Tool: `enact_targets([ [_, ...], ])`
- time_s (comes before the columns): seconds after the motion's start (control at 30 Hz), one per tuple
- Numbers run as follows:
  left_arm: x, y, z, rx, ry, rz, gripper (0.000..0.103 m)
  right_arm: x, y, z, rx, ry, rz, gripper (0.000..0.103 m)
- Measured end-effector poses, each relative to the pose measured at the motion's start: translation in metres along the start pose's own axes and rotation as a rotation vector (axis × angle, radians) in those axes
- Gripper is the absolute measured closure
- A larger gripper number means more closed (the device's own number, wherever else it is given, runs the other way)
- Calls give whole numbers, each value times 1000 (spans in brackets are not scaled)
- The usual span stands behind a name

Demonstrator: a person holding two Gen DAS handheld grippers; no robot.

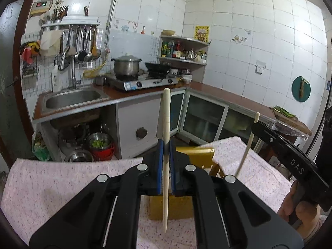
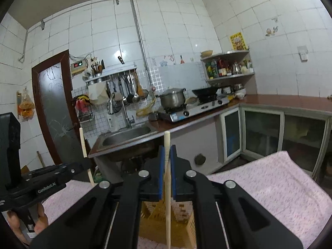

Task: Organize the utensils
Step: 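Lower the chopsticks into the yellow holder and open both tools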

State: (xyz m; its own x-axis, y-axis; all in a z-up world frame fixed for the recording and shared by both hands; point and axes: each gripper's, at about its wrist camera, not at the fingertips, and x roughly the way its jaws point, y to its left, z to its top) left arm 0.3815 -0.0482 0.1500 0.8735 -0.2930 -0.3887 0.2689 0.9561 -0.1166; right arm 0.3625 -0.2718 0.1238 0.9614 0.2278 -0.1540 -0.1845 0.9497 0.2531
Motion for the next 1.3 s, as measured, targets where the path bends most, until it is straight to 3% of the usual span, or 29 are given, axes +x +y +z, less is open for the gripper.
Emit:
enact_targets([
  [0.27, -19, -12, 53, 15, -126, -19, 99, -11, 11, 55, -29, -111, -4, 97],
  [0.4, -7, -13, 58, -1, -132, -19, 99, -10, 13, 62, -42, -145, -24, 97],
  [0.73, 68, 5, -10, -31, -45, 20, 99, 32, 0, -4, -111, -14, -56, 97],
  [1.03, 85, 9, -42, -6, 12, 57, 97, 50, -16, -39, -86, 72, -63, 97],
  [1.1, 85, 11, -43, -9, 21, 61, 85, 51, -20, -40, -69, 83, -60, 97],
  [1.17, 81, 13, -43, -19, 21, 65, 57, 49, -23, -41, -55, 91, -58, 96],
  [1.23, 72, 16, -43, -29, 12, 73, 41, 43, -24, -40, -55, 98, -61, 96],
  [1.3, 61, 17, -41, -33, 17, 77, 33, 37, -26, -40, -53, 112, -71, 84],
])
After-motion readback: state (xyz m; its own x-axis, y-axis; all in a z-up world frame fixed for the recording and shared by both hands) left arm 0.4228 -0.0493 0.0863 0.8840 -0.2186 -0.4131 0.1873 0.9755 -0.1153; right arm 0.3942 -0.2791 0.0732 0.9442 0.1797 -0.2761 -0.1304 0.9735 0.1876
